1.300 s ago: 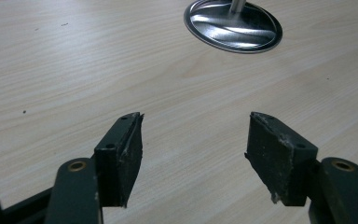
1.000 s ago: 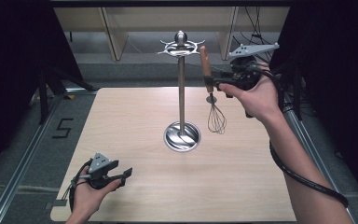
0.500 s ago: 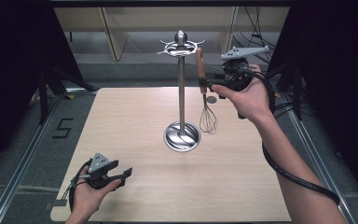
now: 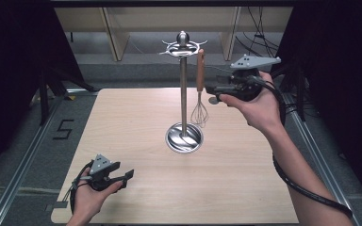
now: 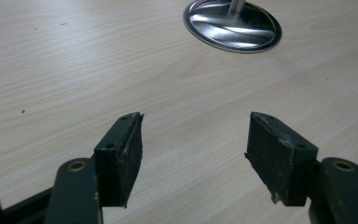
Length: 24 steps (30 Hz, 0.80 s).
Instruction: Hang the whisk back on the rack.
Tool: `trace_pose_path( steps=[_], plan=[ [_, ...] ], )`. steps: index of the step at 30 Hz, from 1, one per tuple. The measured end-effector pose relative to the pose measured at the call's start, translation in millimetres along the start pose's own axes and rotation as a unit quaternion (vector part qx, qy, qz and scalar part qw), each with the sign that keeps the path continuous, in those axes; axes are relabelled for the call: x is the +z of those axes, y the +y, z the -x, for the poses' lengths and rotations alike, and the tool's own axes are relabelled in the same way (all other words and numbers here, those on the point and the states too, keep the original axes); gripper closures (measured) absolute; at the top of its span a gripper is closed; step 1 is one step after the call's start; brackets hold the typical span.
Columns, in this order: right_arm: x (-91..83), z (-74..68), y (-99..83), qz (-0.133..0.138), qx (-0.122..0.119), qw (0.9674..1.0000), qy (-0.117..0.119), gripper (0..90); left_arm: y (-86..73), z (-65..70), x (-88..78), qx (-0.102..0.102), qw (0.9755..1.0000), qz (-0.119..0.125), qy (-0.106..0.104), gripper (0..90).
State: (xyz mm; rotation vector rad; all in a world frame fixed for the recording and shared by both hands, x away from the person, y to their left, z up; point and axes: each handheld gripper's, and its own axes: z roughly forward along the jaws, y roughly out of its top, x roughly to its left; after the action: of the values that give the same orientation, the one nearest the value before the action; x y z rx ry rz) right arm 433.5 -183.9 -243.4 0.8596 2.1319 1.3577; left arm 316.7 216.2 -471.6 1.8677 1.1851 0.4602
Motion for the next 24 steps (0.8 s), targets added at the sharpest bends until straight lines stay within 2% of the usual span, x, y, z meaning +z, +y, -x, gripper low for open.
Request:
trace_pose_path(
  steps=[3,4,5,7,8,9,11,12,15,16,18,19,20,21,24],
  plan=[
    [-8.7,3.5,-10.5,-0.004,0.003,1.0000,-0.005,41.7,-0.1,0.0,0.3,0.001,1.0000,-0.001,0.002,35.0],
    [-11.8,4.0,-14.6,-0.006,0.009,0.9999,-0.007,41.2,0.1,-0.3,0.4,0.007,1.0000,0.001,0.001,35.0],
    [-14.4,6.2,-18.9,-0.001,0.000,0.9999,-0.012,41.0,0.2,0.2,-0.1,0.007,1.0000,-0.003,0.005,34.9],
    [-19.8,8.0,-27.5,-0.001,0.007,0.9999,-0.010,40.9,-0.2,-0.2,0.7,0.007,1.0000,-0.003,0.001,34.9],
    [-24.0,9.8,-31.0,-0.005,0.003,0.9998,-0.018,40.8,-0.3,-0.1,1.0,0.005,1.0000,-0.003,0.000,34.9],
    [-26.6,9.6,-35.2,-0.004,0.012,0.9997,-0.019,40.8,-0.4,0.3,1.4,0.004,1.0000,-0.002,0.001,34.9],
    [-33.6,12.7,-41.8,-0.004,0.003,0.9996,-0.027,40.8,-0.5,0.5,1.5,0.003,1.0000,-0.003,0.001,34.9],
    [-36.0,12.7,-45.5,0.001,0.010,0.9996,-0.027,40.7,-0.7,0.7,1.6,0.003,1.0000,-0.002,0.002,34.9],
    [-44.4,14.5,-55.8,0.001,0.008,0.9994,-0.033,40.7,-0.7,0.3,1.5,0.006,1.0000,-0.005,0.004,34.8],
    [-46.9,13.5,-59.6,-0.001,0.017,0.9993,-0.033,40.7,-0.8,0.7,1.4,0.004,1.0000,-0.007,0.006,34.8],
    [-50.1,14.5,-67.8,0.001,0.016,0.9993,-0.035,40.6,-1.3,1.2,1.6,-0.003,0.9999,-0.008,0.007,34.8],
    [-51.4,14.3,-72.5,0.001,0.019,0.9991,-0.038,40.6,-1.3,0.5,1.0,0.002,0.9999,-0.013,0.007,34.8],
    [-53.2,16.2,-76.7,-0.006,0.013,0.9993,-0.036,40.6,-1.5,-0.3,1.5,0.003,0.9999,-0.013,0.002,34.8],
    [-54.2,15.0,-81.6,-0.008,0.024,0.9990,-0.038,40.5,-1.5,-0.4,1.2,0.006,0.9999,-0.013,0.003,34.8],
    [-58.5,17.4,-96.1,-0.010,0.027,0.9986,-0.045,40.3,-1.8,-0.3,1.6,0.004,0.9999,-0.011,0.005,34.7]
  ],
)
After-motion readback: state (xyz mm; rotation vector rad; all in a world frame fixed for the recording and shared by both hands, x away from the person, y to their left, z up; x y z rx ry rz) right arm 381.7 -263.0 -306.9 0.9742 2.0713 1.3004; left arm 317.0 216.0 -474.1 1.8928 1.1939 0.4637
